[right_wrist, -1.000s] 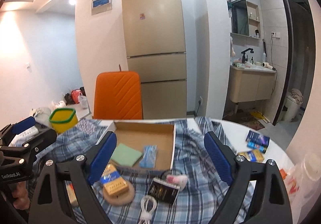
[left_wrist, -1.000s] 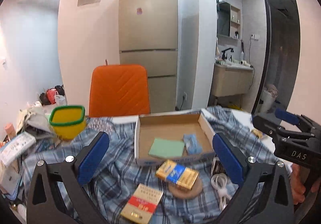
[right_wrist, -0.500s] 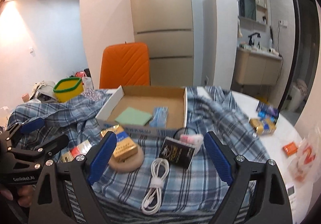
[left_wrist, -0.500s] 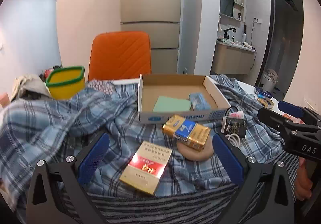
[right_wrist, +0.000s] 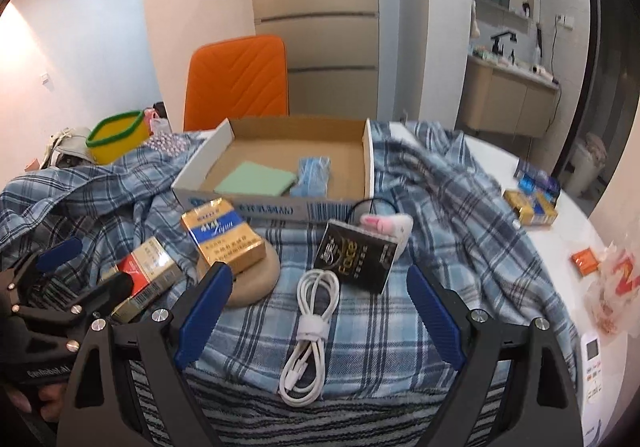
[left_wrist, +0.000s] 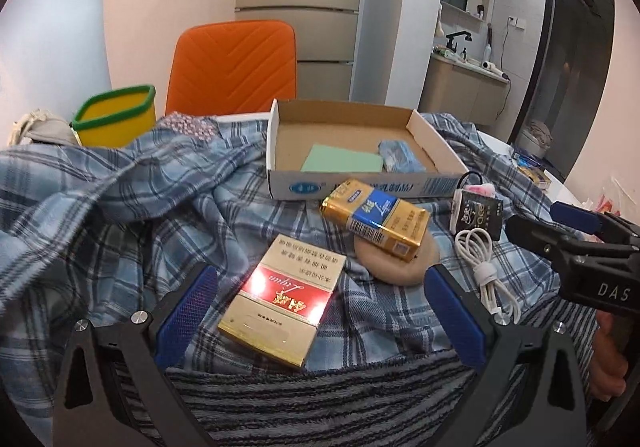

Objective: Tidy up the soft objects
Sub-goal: 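Withdraw both tools from the box back over the bed, then grasp the coiled white USB cable with the right tool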

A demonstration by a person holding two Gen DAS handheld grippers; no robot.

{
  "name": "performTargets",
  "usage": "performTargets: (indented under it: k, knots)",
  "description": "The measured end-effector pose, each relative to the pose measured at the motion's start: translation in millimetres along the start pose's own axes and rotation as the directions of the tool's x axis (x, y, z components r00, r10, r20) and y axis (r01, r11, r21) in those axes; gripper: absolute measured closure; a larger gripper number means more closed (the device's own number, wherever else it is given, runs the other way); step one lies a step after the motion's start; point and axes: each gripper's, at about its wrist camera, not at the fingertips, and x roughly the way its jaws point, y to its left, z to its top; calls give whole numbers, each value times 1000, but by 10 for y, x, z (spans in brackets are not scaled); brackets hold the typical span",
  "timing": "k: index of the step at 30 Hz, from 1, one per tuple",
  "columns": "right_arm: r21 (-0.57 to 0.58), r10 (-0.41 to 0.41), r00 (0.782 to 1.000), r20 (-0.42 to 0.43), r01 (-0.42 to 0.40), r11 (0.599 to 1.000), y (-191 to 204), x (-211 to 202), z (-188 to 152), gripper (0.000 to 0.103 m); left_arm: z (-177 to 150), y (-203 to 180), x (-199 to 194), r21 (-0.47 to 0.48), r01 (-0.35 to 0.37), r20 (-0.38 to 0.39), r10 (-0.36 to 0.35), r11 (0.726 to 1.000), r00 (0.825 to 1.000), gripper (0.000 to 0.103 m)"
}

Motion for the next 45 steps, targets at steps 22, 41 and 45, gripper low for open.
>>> performTargets:
  k: [22, 41, 45]
  knots:
    - [-6, 4, 967, -257, -6, 1000, 88, 625, -217, 42, -40, 90, 95, -40, 2, -40, -3, 999, 999, 1]
    - [-7, -19, 969, -248, 18, 1000, 83, 605, -243, 79, -37, 113, 71, -45, -2, -33, 1, 999, 999, 1]
    - [7, -28, 976, -215, 30, 1000, 45, 524, -210, 79, -33, 112, 47, -46, -8, -26, 7, 999, 1000, 1]
